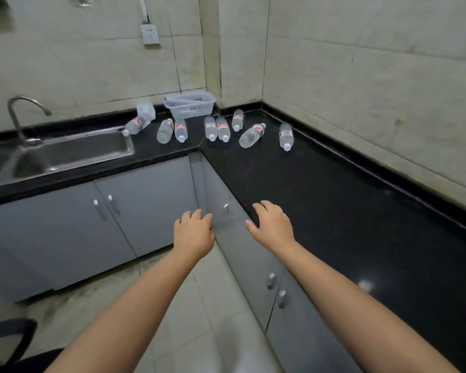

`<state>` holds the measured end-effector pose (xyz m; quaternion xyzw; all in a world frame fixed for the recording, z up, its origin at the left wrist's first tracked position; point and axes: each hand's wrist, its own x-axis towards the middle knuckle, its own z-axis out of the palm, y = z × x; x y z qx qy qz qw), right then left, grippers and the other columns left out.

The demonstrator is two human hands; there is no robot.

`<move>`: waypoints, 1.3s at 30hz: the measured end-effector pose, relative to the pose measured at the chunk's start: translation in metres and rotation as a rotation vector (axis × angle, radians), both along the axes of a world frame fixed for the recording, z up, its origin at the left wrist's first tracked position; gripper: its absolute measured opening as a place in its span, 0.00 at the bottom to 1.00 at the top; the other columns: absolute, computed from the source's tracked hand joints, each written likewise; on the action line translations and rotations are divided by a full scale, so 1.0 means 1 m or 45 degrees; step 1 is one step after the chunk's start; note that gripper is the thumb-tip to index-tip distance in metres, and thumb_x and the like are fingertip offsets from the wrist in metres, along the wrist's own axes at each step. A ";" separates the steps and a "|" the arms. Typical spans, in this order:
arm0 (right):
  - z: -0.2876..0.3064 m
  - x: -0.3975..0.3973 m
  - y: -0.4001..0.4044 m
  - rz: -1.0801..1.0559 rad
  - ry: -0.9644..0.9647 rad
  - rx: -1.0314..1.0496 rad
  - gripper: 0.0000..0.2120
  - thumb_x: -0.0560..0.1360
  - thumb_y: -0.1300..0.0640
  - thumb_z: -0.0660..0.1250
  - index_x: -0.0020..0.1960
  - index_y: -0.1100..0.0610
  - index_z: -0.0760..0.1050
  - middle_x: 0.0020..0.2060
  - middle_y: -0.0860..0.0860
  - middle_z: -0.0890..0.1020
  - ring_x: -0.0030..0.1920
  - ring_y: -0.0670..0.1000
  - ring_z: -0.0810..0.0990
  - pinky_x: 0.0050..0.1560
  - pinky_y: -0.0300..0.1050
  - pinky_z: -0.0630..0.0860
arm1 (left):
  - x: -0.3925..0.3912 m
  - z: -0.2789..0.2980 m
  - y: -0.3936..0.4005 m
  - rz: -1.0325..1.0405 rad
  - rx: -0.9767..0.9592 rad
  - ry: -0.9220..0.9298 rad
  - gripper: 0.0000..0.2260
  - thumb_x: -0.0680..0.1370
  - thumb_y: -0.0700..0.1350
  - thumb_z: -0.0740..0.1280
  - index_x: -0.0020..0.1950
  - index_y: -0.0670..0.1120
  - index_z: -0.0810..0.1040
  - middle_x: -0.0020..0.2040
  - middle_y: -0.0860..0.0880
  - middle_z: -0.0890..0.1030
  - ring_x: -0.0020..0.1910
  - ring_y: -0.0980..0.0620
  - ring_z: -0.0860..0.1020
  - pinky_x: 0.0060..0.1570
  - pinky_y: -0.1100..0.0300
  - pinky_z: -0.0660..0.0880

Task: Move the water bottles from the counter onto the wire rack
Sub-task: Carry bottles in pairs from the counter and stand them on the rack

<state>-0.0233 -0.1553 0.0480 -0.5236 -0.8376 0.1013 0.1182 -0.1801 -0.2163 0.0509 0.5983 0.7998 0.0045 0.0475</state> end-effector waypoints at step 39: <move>-0.078 -0.100 0.647 -1.202 -0.061 -0.309 0.29 0.73 0.48 0.65 0.69 0.57 0.61 0.65 0.58 0.68 0.63 0.60 0.68 0.61 0.53 0.68 | -0.108 -0.091 0.710 -0.677 -0.193 -0.398 0.33 0.73 0.56 0.66 0.72 0.47 0.56 0.72 0.42 0.57 0.67 0.42 0.62 0.62 0.51 0.68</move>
